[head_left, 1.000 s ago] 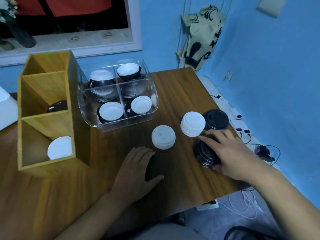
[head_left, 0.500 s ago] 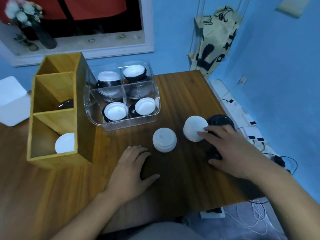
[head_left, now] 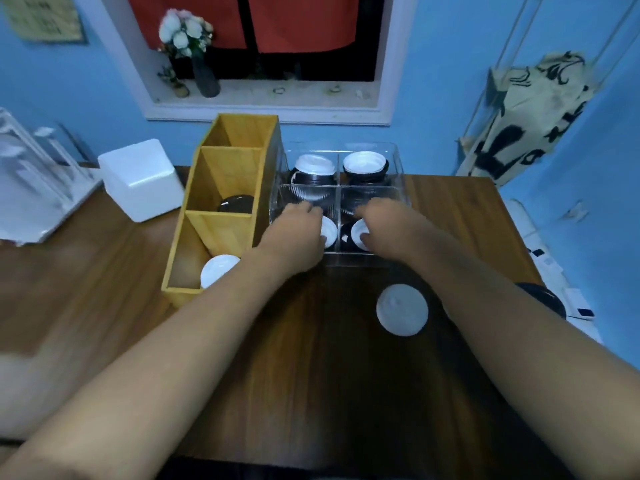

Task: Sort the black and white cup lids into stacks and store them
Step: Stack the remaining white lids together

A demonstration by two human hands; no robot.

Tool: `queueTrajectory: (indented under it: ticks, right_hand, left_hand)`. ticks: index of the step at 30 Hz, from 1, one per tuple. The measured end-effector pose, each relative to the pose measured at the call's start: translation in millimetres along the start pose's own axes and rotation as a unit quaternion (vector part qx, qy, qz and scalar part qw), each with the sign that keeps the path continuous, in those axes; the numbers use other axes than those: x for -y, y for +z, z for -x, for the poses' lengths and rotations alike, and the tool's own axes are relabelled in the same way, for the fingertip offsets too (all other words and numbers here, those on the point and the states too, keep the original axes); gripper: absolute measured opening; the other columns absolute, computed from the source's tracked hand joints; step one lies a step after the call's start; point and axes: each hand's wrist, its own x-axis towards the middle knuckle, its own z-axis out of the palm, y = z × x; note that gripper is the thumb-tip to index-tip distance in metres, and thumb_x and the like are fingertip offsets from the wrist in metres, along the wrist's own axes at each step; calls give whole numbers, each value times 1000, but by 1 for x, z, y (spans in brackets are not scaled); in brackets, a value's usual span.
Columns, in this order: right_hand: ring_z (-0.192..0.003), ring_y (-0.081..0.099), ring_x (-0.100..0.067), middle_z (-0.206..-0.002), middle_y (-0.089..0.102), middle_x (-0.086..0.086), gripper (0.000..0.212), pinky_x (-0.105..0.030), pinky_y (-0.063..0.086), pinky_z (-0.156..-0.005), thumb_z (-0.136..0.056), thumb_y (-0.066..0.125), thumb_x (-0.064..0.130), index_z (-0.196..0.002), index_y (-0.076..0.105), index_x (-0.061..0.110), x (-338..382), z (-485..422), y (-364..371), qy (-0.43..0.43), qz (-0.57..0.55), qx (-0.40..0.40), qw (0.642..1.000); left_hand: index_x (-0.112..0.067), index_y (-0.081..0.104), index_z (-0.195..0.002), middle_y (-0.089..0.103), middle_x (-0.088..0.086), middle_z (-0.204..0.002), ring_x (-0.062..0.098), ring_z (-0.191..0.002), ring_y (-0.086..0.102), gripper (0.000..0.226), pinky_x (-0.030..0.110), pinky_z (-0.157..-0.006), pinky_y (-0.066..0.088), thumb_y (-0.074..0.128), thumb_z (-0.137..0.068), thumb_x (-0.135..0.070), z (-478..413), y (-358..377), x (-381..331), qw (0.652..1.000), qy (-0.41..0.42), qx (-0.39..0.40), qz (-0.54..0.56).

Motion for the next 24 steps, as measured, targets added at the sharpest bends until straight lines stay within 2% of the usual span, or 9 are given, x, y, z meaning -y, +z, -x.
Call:
queueTrajectory:
  ticks: [3,6,8,13,18,22,24]
  right_hand:
    - [-102,62,-29,-118,63,-11,38,-42,56,-89,-91,63,29,-126,59,13,2,-27,0,33,48,47,997]
    - [-102,62,-30,-118,62,-10,54,-46,56,-89,-83,73,46,-125,58,16,5,-44,6,35,80,72,994]
    - [-103,61,-32,-120,59,-10,60,-48,56,-89,-79,76,49,-127,58,17,8,-51,9,28,93,79,992]
    - [-110,58,-34,-125,52,-11,59,-48,54,-90,-82,75,36,-135,53,21,5,-53,13,22,98,89,991]
    - [-121,48,-37,-132,51,-12,64,-48,50,-95,-85,73,33,-141,46,20,-6,-43,18,6,83,43,996]
    - [-122,47,-34,-132,55,-11,64,-49,51,-96,-83,74,42,-137,47,19,-6,-36,18,-4,69,28,997]
    - [-121,48,-33,-131,56,-10,63,-49,51,-95,-82,74,43,-135,48,19,-4,-33,20,-9,61,29,998]
  left_hand:
    - [-9,51,-135,56,13,-131,32,-118,54,55,43,-98,48,65,-94,-44,-27,-3,5,996,-4,82,-38]
    - [-10,51,-135,59,12,-128,31,-116,57,66,39,-92,47,68,-88,-54,-43,4,8,991,5,123,-53]
    - [-10,50,-135,61,11,-127,31,-114,58,72,39,-89,47,70,-85,-58,-51,7,7,989,4,138,-57]
    - [-13,52,-127,61,9,-117,31,-105,60,71,43,-85,53,78,-78,-58,-56,6,5,988,-11,142,-65]
    - [-13,50,-130,60,10,-118,27,-96,55,77,42,-82,50,77,-78,-64,-52,3,6,989,-13,134,-64]
    - [-11,43,-141,55,14,-129,35,-114,58,84,43,-88,52,77,-81,-59,-48,1,7,987,-7,130,-91]
    - [-10,42,-142,54,14,-131,36,-116,58,82,42,-90,52,78,-83,-54,-46,-1,6,985,-3,136,-106]
